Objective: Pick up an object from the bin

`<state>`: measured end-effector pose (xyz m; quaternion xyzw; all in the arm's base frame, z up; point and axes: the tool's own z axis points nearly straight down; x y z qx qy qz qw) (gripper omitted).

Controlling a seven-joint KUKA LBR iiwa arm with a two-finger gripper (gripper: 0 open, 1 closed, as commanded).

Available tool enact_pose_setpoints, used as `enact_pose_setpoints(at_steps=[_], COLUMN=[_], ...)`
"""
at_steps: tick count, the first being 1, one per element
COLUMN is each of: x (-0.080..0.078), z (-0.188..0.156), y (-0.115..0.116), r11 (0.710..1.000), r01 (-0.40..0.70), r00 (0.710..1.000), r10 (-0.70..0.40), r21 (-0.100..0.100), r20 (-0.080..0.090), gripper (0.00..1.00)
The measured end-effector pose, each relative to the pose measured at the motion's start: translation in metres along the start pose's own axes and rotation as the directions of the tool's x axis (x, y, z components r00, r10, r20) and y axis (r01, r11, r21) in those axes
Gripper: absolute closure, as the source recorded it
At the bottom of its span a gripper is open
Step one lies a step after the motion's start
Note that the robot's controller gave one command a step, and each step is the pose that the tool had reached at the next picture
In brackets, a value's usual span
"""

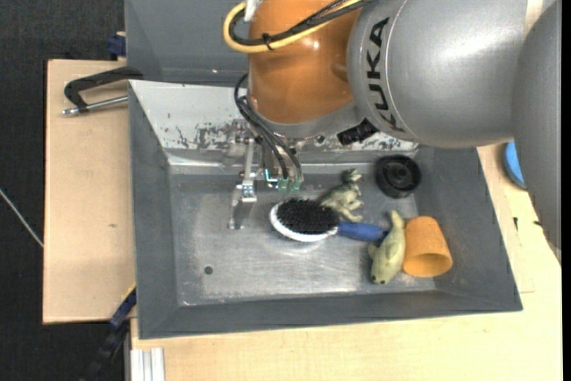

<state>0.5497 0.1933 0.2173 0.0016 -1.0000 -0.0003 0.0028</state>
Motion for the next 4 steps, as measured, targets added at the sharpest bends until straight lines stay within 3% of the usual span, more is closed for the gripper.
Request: enact_pose_setpoints(at_steps=[1,2,3,4], x=[-0.014,-0.003,-0.004,-0.031], z=[0.004,0.144,0.14,-0.038], y=[-0.048,-0.099,-0.096,-0.125], r11=[1.0,1.0,1.0,0.985], r01=[0.023,0.02,0.022,0.174], r00=[1.0,1.0,1.0,0.985], r10=[-0.023,-0.02,-0.022,-0.174], r21=[0.002,0.0,-0.003,0.002], r20=[0.007,0.005,0.011,0.019], gripper=[0.0,0.0,1.0,1.0])
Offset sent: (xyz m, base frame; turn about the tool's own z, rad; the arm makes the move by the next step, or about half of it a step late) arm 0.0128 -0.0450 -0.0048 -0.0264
